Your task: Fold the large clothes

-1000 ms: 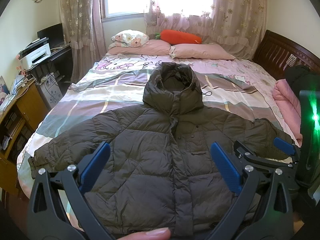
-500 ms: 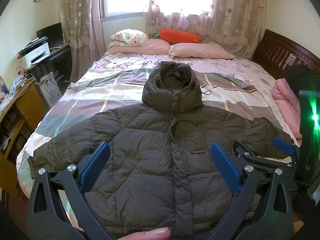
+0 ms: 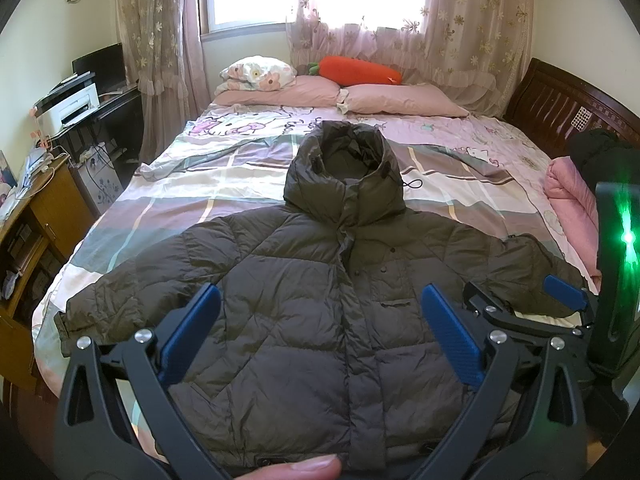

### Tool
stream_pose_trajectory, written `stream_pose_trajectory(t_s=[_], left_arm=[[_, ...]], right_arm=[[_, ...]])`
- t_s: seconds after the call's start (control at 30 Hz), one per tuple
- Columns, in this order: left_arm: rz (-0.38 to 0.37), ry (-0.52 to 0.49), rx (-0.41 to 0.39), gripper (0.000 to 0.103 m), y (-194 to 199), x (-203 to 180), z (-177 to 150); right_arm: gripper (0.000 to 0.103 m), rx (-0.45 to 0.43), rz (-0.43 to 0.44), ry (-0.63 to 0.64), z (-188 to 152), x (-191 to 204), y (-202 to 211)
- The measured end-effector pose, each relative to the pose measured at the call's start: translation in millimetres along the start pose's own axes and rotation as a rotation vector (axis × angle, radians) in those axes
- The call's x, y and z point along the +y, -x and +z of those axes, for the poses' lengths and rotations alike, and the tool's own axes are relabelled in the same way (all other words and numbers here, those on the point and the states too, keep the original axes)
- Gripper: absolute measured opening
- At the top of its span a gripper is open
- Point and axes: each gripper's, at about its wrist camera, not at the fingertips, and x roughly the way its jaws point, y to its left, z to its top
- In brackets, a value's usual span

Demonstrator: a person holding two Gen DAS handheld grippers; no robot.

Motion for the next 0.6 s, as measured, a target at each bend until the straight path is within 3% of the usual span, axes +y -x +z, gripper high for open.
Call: stream_pose_trajectory(t_s=[0.6], left_arm=[[-0.003,0.000,0.004,0.101,-0.6,1.4,1.6]], right_arm=[[0.101,0.003,0.000,0.001,-1.3,1.6,-2.2]])
